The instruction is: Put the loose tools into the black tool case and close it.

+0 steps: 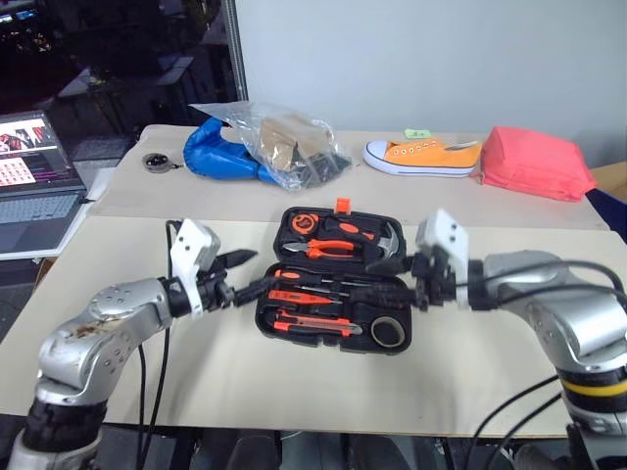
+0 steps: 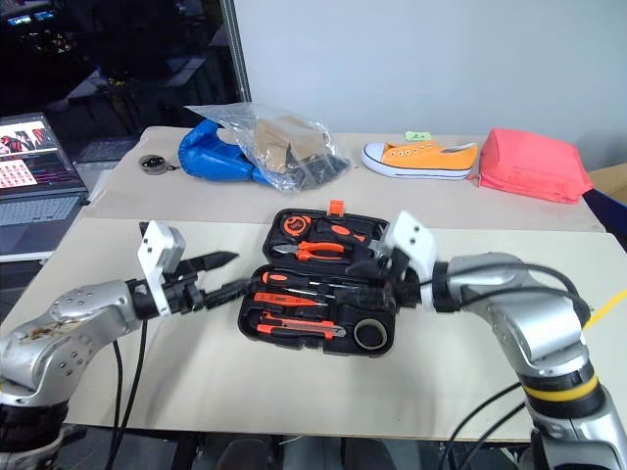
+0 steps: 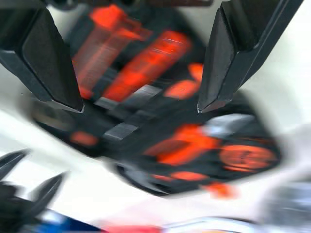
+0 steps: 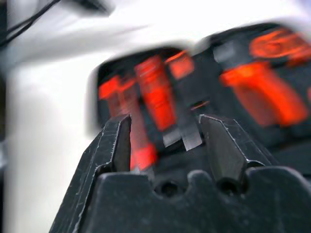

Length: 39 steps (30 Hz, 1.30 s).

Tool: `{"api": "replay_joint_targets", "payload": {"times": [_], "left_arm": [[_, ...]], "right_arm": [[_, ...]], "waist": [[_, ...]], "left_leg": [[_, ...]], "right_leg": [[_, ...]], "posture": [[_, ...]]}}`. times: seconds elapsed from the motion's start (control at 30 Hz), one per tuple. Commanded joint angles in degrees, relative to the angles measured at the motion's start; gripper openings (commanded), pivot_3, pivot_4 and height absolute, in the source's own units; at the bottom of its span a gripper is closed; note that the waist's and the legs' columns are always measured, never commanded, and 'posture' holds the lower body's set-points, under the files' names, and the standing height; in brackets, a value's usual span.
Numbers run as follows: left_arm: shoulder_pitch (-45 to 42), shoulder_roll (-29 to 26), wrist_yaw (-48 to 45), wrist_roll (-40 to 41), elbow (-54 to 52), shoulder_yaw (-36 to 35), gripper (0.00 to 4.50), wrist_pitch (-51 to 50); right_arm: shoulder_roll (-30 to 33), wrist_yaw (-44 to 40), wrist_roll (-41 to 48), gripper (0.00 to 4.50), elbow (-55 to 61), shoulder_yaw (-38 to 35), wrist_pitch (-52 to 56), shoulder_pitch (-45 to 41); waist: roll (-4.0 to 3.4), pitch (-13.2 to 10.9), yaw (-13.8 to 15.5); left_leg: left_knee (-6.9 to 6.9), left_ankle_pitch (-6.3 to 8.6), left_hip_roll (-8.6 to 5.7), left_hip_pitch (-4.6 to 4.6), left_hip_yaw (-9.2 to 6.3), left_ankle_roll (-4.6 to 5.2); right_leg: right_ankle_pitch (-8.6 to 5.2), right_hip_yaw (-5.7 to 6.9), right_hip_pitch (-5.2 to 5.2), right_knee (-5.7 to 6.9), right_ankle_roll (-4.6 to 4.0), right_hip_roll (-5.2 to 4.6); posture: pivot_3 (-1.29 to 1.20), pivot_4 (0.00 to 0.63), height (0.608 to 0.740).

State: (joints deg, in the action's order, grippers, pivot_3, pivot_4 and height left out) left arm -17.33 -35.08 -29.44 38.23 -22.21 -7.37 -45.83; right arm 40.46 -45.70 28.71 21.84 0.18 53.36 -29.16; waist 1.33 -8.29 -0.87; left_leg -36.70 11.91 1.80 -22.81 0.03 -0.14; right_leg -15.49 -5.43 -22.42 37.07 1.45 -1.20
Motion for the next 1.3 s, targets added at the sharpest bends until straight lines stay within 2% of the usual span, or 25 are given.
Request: {"api": "replay_joint_targets", "payload": {"times": [0.03,0.07,0.13,0.2,0.37,0.53,0.63,0.73,0.77,0.93,1.0,1.17,1.3], "left_arm": [[-9.6,4.3,9.1,-2.4,9.0,0.0,4.01,-6.5],[-11.9,5.4,9.8,-2.3,11.9,-0.4,4.01,-7.6],[-16.6,7.0,11.0,-3.0,19.2,-0.7,4.01,-10.3],[-20.8,7.8,10.2,-5.9,26.5,1.1,4.01,-8.5],[-32.7,10.0,3.2,-11.8,50.1,5.2,4.01,-2.2],[-39.0,11.0,-3.6,-17.4,64.7,9.0,4.01,2.6],[-40.5,11.8,-7.4,-20.3,69.3,11.5,3.28,3.8],[-41.4,12.9,-9.2,-21.6,71.9,11.3,2.02,5.6],[-41.7,13.2,-9.6,-21.7,72.3,10.9,1.89,6.1],[-42.4,13.9,-11.7,-21.9,73.1,9.3,0.06,6.9],[-42.0,14.0,-12.5,-22.5,72.5,9.4,0.00,8.0],[-40.1,14.1,-14.4,-22.1,67.4,8.4,0.00,9.4],[-35.6,13.8,-15.6,-22.9,58.2,8.8,0.00,14.9]], "right_arm": [[-2.5,10.9,-5.3,3.52,-6.8,-2.7,2.0,-4.1],[-3.7,13.7,-6.6,4.02,-9.1,-2.6,3.3,-5.4],[-4.9,16.3,-7.9,4.41,-13.1,-1.4,6.8,-7.6],[-6.2,19.2,-10.0,4.41,-18.0,-0.3,8.3,-10.1],[-11.4,24.7,-12.3,4.41,-31.5,-2.8,8.9,-16.2],[-12.9,24.4,-10.8,4.41,-34.6,-4.4,12.1,-17.9],[-13.7,24.0,-10.7,3.70,-36.8,-4.1,13.9,-17.7],[-14.3,24.3,-11.0,2.55,-38.1,-4.2,14.3,-17.8],[-14.3,24.4,-11.0,2.38,-38.1,-4.3,14.4,-17.8],[-14.4,24.6,-10.1,0.59,-36.9,-5.7,15.5,-17.6],[-14.8,24.6,-9.6,0.01,-36.4,-7.0,14.9,-17.4],[-17.2,22.7,-6.1,0.01,-32.3,-11.0,11.4,-16.4],[-17.6,18.6,-6.7,0.01,-25.7,-8.6,1.3,-12.5]], "waist": [[0.00,0.0,0.2],[0.00,0.0,0.2],[-0.01,0.0,0.0],[-0.03,0.0,-0.3],[-0.03,0.0,-0.5],[-0.04,0.0,-0.4],[-0.05,0.0,-0.3],[-0.06,0.1,-0.4],[-0.06,0.1,-0.4],[-0.07,0.1,-0.9],[-0.08,0.1,-1.2],[-0.07,0.1,-1.5],[-0.08,0.1,-1.8]], "left_leg": [[-0.02,-0.01,-0.04,-0.02,-0.01,0.00],[-0.03,-0.01,-0.06,-0.04,0.00,0.00],[-0.02,-0.01,-0.07,-0.10,0.01,0.00],[0.01,0.00,-0.09,-0.21,0.02,0.00],[0.17,-0.03,-0.09,-0.62,0.05,-0.03],[0.36,-0.04,-0.14,-0.70,0.07,-0.04],[0.41,-0.03,-0.13,-0.77,0.05,-0.04],[0.40,-0.03,-0.13,-0.69,0.05,-0.04],[0.39,-0.03,-0.13,-0.65,0.05,-0.03],[0.29,-0.07,-0.13,-0.46,0.03,-0.05],[0.26,-0.09,-0.14,-0.46,0.02,-0.03],[0.24,-0.11,-0.15,-0.48,0.00,-0.04],[0.26,-0.10,-0.12,-0.54,0.02,-0.04]], "right_leg": [[0.06,0.02,0.00,0.00,-0.08,-0.01],[0.07,0.02,-0.01,0.00,-0.08,-0.02],[0.08,-0.01,-0.09,-0.01,-0.09,-0.02],[0.08,-0.01,-0.23,0.02,-0.10,-0.02],[0.15,-0.05,-0.85,0.15,-0.21,0.01],[0.15,-0.02,-0.87,0.08,-0.21,-0.06],[0.15,0.02,-0.87,0.10,-0.20,-0.07],[0.15,0.02,-0.83,0.08,-0.19,-0.06],[0.15,0.01,-0.81,0.08,-0.19,-0.06],[0.15,0.00,-0.69,0.18,-0.19,-0.03],[0.15,0.00,-0.69,0.26,-0.19,-0.02],[0.15,0.00,-0.74,0.40,-0.19,-0.02],[0.15,-0.06,-0.82,0.54,-0.19,-0.02]], "posture": [[0.00,0.150,0.740],[0.00,0.150,0.740],[0.00,0.150,0.740],[0.00,0.150,0.740],[0.00,0.150,0.740],[0.00,0.150,0.740],[0.00,0.150,0.740],[0.00,0.150,0.740],[0.00,0.150,0.740],[0.00,0.150,0.740],[0.00,0.150,0.740],[0.00,0.150,0.740],[0.00,0.150,0.740]]}}
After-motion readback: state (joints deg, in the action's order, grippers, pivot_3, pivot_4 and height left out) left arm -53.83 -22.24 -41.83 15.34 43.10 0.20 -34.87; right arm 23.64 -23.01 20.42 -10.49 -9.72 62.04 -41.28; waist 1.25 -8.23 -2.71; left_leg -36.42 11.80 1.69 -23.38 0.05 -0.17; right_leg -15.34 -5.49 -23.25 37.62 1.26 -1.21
